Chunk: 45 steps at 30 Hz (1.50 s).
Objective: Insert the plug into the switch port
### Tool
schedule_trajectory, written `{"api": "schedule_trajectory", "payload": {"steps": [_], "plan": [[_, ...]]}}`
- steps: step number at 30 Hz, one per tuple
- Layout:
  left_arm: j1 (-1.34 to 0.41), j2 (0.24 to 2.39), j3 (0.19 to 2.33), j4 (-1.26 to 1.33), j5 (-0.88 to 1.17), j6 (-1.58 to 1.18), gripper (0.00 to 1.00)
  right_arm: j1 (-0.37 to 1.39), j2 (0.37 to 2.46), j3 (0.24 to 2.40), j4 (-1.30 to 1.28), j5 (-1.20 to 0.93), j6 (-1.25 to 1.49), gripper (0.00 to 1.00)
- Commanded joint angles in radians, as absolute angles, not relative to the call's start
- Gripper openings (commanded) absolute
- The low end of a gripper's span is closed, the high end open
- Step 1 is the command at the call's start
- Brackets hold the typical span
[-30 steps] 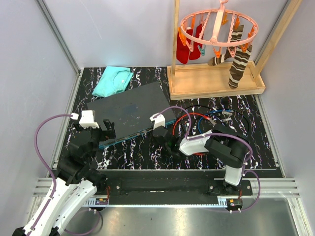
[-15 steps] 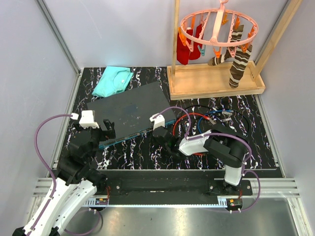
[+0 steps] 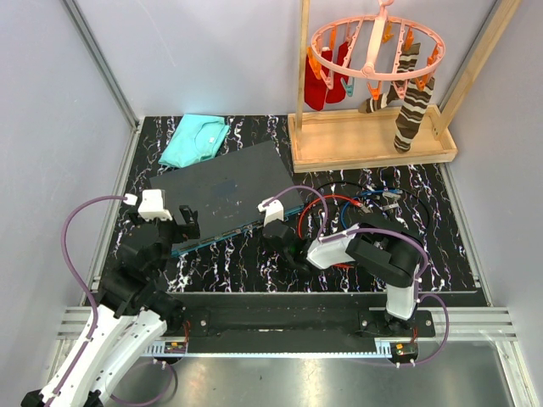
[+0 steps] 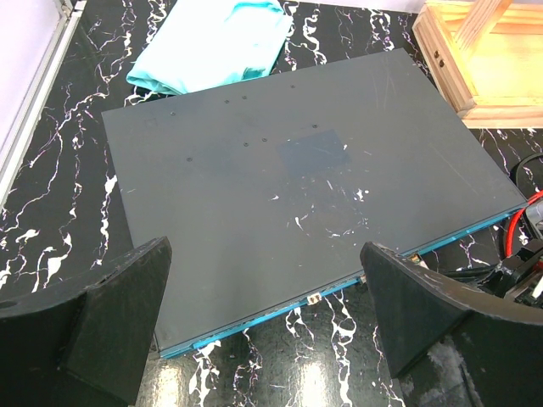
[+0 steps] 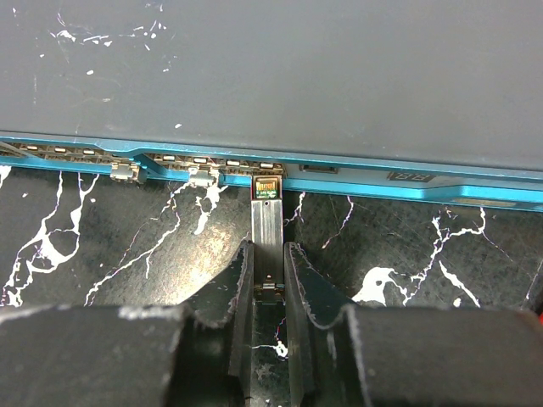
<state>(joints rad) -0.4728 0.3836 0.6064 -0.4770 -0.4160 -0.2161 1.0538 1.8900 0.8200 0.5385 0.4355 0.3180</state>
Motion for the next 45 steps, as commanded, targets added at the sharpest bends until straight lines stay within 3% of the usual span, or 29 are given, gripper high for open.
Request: {"api": "schedule_trajectory", "payload": {"steps": [1, 31, 45], "plan": [[-0.477, 0.396, 0.614, -0.433, -0.425, -0.204, 0.99, 1.012, 1.902, 0.854, 0.736, 0.520, 0.311, 0.00], [-0.479, 0.402, 0.614, -0.436, -0.428, -0.206, 0.99, 1.009, 1.813, 0.825, 0.721, 0.509, 0.351, 0.00], [-0.482, 0.403, 0.612, -0.434, -0.428, -0.204, 0.99, 1.008, 1.887, 0.874, 0.719, 0.469, 0.328, 0.00]]}}
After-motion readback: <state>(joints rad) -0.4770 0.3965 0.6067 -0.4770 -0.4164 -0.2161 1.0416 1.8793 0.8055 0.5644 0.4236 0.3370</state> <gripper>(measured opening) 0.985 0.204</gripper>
